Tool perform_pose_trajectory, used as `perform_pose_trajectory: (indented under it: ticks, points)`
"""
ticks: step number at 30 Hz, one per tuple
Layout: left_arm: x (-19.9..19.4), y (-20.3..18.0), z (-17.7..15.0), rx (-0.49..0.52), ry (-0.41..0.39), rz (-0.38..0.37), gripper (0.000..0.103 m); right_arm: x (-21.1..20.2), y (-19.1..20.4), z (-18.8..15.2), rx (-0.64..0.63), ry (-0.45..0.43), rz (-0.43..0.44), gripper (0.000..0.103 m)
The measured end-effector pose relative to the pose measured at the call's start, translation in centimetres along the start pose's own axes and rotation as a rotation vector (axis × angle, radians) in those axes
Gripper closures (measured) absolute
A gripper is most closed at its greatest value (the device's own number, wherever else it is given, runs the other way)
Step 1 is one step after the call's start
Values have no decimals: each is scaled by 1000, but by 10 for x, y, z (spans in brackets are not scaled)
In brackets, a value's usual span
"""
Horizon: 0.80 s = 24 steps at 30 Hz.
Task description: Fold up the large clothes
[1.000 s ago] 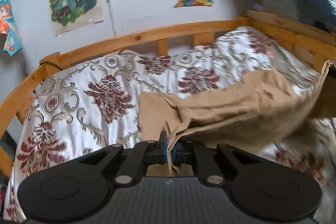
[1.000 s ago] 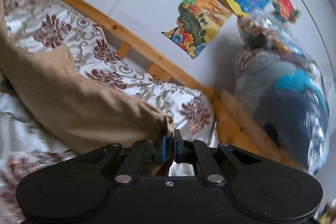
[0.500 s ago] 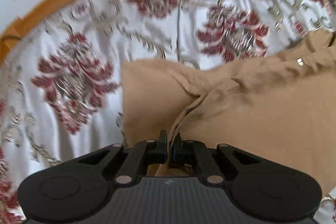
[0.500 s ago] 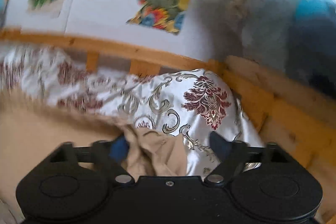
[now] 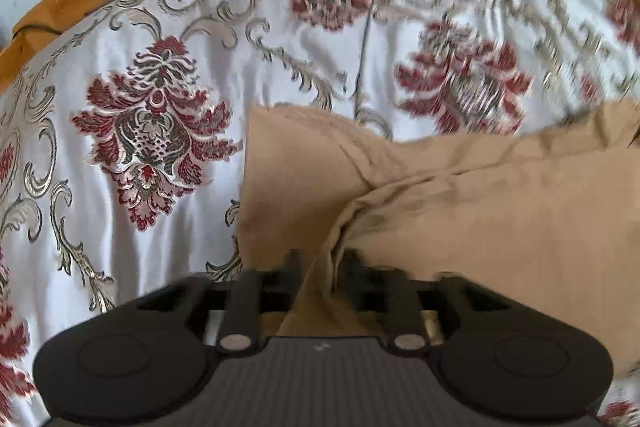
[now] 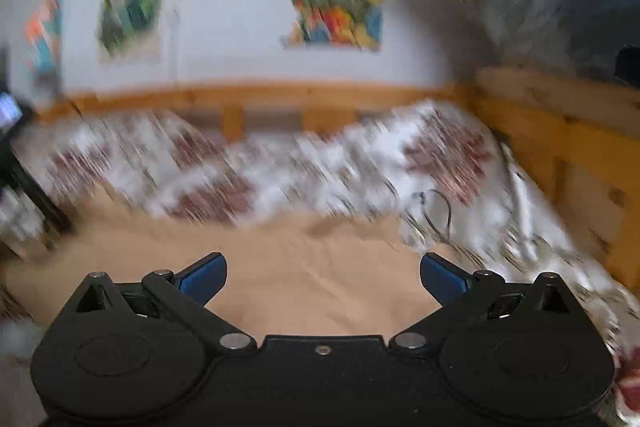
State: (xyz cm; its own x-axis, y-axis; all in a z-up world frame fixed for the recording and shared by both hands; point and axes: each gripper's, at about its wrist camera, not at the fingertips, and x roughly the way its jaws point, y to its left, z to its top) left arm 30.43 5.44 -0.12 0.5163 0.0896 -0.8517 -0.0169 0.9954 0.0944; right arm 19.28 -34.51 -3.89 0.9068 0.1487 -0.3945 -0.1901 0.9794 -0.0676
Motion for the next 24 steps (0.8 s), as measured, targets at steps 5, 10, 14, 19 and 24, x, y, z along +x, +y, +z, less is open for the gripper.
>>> perform_pose_trajectory:
  ticks: [5, 10, 14, 19, 24]
  points:
    - [-42, 10, -16, -21, -193, -86, 8, 20, -20, -20, 183, 100, -78, 1]
    - [-62, -5, -66, 133, -320, -107, 4, 33, -35, -44, 382, 160, -32, 1]
    - [-64, -27, -115, 304, -335, -87, 4, 35, -26, -47, 339, 178, -29, 1]
    - [-52, -46, -138, 432, -322, 63, 37, 39, -26, -52, 372, 175, -27, 1]
    - [-44, -24, -123, 319, -315, 168, 55, 39, -24, -53, 365, 180, -33, 1]
